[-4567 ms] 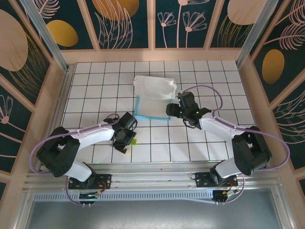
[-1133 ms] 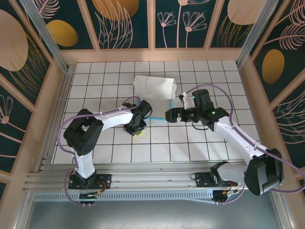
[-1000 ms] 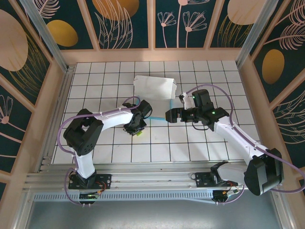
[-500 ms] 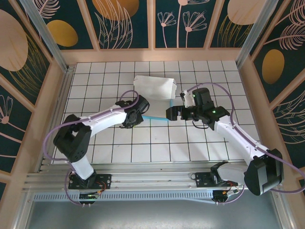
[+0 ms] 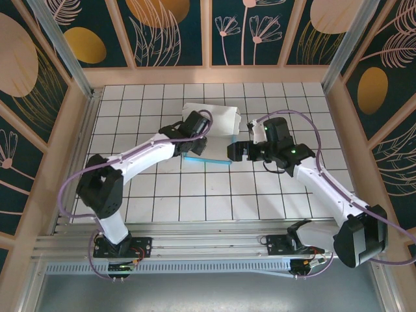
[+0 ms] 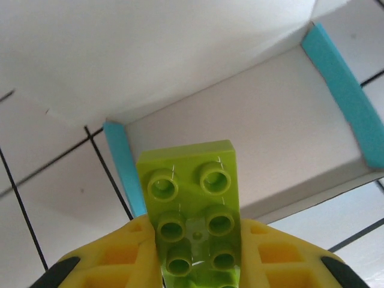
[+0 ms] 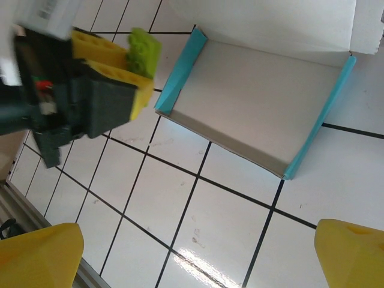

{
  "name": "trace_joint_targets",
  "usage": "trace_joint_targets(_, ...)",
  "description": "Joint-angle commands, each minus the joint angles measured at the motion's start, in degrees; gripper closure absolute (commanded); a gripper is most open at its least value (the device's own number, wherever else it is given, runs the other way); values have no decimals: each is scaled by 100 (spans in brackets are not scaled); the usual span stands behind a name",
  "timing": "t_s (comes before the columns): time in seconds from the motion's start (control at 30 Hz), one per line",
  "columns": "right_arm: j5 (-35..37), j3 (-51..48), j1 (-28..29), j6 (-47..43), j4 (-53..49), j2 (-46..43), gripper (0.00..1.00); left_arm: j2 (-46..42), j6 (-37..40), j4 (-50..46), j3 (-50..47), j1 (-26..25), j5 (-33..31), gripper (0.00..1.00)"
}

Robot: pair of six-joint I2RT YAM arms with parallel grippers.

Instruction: Fold the paper box

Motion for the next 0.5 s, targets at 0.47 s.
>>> trace_joint_targets(0.47,222,124,-40,24,-222,-369,1,1691,3808,-512,1043,19,209,97)
